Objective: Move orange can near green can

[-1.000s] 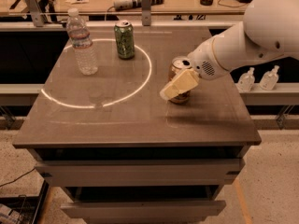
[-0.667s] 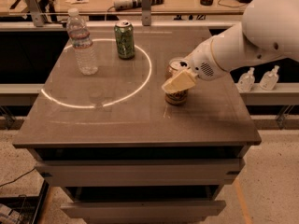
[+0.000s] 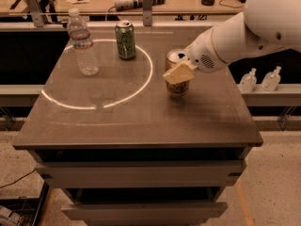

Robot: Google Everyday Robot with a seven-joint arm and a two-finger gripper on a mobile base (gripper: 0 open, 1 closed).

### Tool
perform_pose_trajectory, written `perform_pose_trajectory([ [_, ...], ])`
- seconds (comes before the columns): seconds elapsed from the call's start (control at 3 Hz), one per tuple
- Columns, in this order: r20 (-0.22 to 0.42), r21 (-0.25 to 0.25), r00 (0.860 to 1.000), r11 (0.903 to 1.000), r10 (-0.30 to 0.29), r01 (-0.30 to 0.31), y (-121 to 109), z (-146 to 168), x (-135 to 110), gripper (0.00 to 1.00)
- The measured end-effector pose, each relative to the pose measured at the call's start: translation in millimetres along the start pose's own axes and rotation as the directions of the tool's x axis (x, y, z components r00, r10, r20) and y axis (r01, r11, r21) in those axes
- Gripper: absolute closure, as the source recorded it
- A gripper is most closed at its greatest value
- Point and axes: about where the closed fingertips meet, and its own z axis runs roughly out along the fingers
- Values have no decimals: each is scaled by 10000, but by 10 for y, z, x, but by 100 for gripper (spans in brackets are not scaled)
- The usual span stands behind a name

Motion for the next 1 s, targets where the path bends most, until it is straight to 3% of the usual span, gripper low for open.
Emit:
perform_pose_trajectory([
  [0.33, 46, 297, 9997, 9993, 245, -247, -257, -105, -267, 100],
  [0.67, 333, 532, 9958, 9948, 849, -866, -623, -117, -547, 100],
  [1.0, 1157, 573, 9849, 9891, 1287, -1359, -903, -24, -867, 100],
])
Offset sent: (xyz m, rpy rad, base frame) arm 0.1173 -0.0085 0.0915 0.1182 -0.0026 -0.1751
